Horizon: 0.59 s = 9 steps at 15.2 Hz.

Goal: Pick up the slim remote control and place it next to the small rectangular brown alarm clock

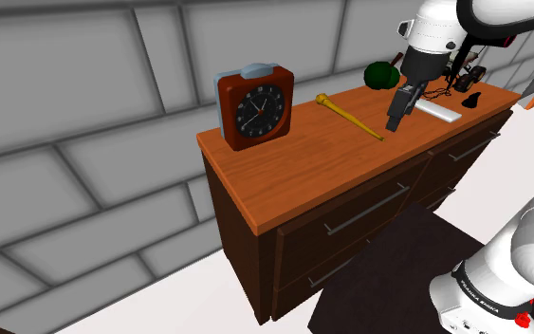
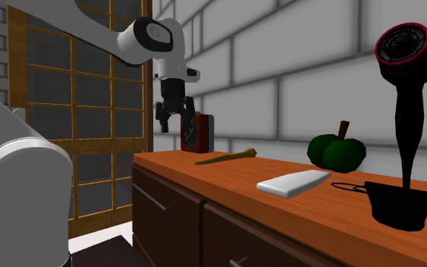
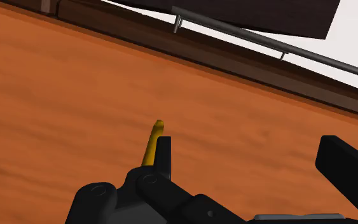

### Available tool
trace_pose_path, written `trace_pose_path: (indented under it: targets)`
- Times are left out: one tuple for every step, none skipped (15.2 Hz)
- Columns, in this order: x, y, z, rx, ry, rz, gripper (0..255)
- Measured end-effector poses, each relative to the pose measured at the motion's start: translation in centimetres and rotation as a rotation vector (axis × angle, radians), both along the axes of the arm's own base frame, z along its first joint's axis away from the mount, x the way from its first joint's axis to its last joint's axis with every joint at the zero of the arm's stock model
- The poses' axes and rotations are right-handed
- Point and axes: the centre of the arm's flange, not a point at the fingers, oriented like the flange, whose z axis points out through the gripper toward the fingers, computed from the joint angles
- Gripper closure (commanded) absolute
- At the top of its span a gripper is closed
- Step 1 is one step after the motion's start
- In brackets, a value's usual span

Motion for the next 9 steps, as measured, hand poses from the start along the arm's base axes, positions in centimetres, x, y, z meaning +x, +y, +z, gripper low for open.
trace_pose_path:
  targets:
    - [0.0, 0.0, 0.0, 0.000, 0.000, 0.000, 0]
    - [0.2, -0.7, 0.0, 0.001, 0.000, -0.005, 0]
    - [0.5, -1.5, -0.1, 0.002, 0.001, -0.013, 0]
    - [0.9, -2.8, -0.3, 0.003, 0.002, -0.022, 0]
    - [1.2, -3.6, -0.7, 0.005, 0.002, -0.031, 0]
    - [1.6, -5.0, -0.8, 0.006, 0.003, -0.041, 0]
    - [1.9, -6.1, -1.2, 0.008, 0.004, -0.051, 0]
    - [2.1, -7.5, -1.1, 0.009, 0.005, -0.061, 0]
    - [2.7, -8.6, -1.2, 0.010, 0.005, -0.071, 0]
